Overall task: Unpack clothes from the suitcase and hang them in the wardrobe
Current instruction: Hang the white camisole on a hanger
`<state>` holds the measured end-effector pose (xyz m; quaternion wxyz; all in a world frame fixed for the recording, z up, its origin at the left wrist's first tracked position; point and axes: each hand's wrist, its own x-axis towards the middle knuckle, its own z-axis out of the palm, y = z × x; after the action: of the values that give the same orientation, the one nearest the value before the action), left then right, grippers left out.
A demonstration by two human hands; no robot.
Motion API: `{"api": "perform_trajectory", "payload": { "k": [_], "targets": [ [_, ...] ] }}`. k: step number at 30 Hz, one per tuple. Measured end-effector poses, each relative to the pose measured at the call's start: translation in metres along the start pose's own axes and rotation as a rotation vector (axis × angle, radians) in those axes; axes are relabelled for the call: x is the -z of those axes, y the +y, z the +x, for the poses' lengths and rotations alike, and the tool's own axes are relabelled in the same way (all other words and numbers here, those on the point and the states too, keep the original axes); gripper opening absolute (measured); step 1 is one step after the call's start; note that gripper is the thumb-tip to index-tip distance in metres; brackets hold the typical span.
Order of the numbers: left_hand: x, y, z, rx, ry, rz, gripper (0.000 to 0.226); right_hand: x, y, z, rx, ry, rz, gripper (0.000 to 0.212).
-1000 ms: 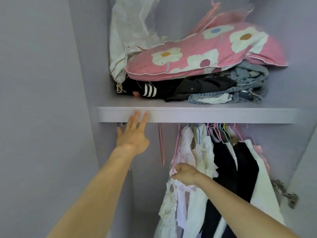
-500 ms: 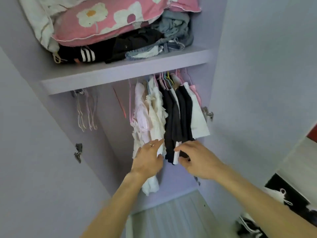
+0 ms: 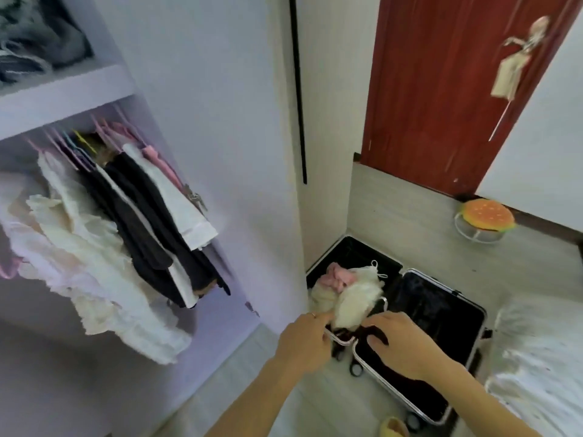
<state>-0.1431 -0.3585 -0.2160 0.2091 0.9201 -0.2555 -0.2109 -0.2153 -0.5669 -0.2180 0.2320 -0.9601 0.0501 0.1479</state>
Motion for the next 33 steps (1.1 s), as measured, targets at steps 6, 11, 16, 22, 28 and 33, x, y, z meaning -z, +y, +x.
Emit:
{"api": "perform_trajectory", "payload": {
  "k": [6, 11, 16, 22, 28, 33],
  "targets": [
    [-0.043, 0.084, 0.111, -0.025, -0.111, 0.042, 0.047, 0.054, 0.118, 0.026, -0.130, 0.002, 0.011, 0.042],
    [-0.067, 0.131, 0.204, 0.009, -0.168, 0.131, 0.049, 0.099, 0.204, 0.079, -0.181, 0.014, 0.044, 0.041],
    [-0.091, 0.127, 0.272, 0.068, -0.198, 0.167, 0.048, 0.105, 0.256, 0.129, -0.214, 0.061, 0.072, 0.041],
    [-0.181, 0.072, 0.356, 0.155, -0.227, 0.177, 0.048, 0.037, 0.327, 0.203, -0.267, 0.050, 0.112, 0.042],
    [-0.295, -0.017, 0.455, 0.222, -0.288, 0.212, 0.061, -0.087, 0.390, 0.293, -0.303, -0.036, 0.079, 0.049],
    [-0.399, -0.110, 0.547, 0.263, -0.313, 0.281, 0.077, -0.231, 0.447, 0.386, -0.294, -0.107, 0.014, 0.055]
  ]
}}
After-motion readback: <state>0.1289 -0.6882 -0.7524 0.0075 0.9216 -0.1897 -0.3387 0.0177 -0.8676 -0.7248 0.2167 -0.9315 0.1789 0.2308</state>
